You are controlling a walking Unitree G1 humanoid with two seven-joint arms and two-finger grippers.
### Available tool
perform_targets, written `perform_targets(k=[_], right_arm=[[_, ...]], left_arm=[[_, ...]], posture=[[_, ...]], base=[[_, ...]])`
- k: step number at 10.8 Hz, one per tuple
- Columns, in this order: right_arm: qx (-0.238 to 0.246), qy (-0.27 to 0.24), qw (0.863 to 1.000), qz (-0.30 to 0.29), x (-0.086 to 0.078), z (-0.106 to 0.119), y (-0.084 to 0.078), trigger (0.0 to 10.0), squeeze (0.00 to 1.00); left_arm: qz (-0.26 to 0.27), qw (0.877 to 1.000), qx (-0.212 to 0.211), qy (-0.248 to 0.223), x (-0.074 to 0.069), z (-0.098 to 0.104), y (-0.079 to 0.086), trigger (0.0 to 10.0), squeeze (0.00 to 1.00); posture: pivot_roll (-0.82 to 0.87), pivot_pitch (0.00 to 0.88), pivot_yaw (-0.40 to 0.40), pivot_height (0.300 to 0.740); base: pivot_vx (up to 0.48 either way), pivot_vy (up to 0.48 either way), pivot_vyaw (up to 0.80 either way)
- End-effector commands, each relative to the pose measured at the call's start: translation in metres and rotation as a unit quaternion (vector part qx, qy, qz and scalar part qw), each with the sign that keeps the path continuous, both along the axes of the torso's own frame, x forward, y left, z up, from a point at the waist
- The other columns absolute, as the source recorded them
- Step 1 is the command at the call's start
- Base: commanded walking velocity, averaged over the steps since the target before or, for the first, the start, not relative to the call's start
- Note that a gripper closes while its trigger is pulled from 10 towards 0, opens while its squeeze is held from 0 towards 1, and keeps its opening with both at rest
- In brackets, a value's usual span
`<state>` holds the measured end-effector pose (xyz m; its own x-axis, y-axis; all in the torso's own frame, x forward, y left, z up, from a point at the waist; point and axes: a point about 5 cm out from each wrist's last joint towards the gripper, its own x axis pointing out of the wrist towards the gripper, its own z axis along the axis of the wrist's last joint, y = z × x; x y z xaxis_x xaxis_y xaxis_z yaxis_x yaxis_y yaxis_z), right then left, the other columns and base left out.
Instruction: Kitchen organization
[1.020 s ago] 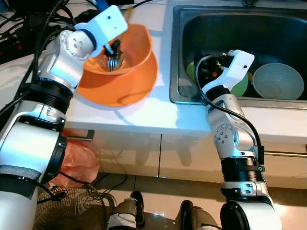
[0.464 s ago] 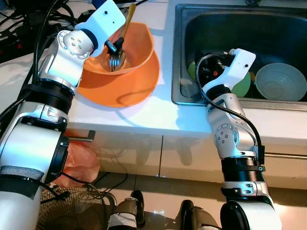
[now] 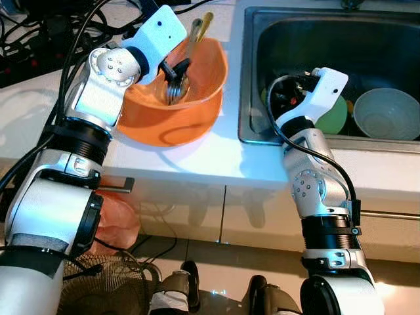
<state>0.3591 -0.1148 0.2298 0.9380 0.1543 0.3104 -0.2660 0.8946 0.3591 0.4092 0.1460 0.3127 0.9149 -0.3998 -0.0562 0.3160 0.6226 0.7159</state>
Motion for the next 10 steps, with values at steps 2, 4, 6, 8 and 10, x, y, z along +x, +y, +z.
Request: perform_targets(k=[2, 4, 6, 8, 10], right_arm=[[-0.002, 0.017, 1.000, 0.000, 0.000, -0.008, 0.001, 10.0, 0.00], [-0.001, 0.017, 1.000, 0.001, 0.000, -0.008, 0.001, 10.0, 0.00], [-0.001, 0.017, 1.000, 0.001, 0.001, -0.008, 0.002, 10.0, 0.00], [0.000, 0.016, 1.000, 0.001, 0.001, -0.008, 0.002, 10.0, 0.00], [0.001, 0.016, 1.000, 0.000, 0.001, -0.007, 0.002, 10.0, 0.00]], left_arm=[[-0.014, 0.998, 0.020, 0.059, -0.001, -0.028, -0.001, 10.0, 0.00], [0.004, 0.999, 0.018, 0.033, -0.002, -0.018, 0.006, 10.0, 0.00], [0.026, 1.000, -0.002, -0.014, -0.002, 0.003, 0.011, 10.0, 0.00], [0.039, 0.997, -0.042, -0.051, -0.003, 0.016, 0.014, 10.0, 0.00], [0.053, 0.996, -0.061, -0.047, -0.002, 0.015, 0.018, 10.0, 0.00]], posture=[[0.10, 0.226, 0.090, 0.740], [0.11, 0.226, 0.088, 0.740], [0.11, 0.227, 0.089, 0.740], [0.11, 0.228, 0.089, 0.740], [0.11, 0.228, 0.091, 0.740]], base=[[0.000, 0.000, 0.00], [0.000, 0.000, 0.00], [0.000, 0.000, 0.00], [0.000, 0.000, 0.00], [0.000, 0.000, 0.00]])
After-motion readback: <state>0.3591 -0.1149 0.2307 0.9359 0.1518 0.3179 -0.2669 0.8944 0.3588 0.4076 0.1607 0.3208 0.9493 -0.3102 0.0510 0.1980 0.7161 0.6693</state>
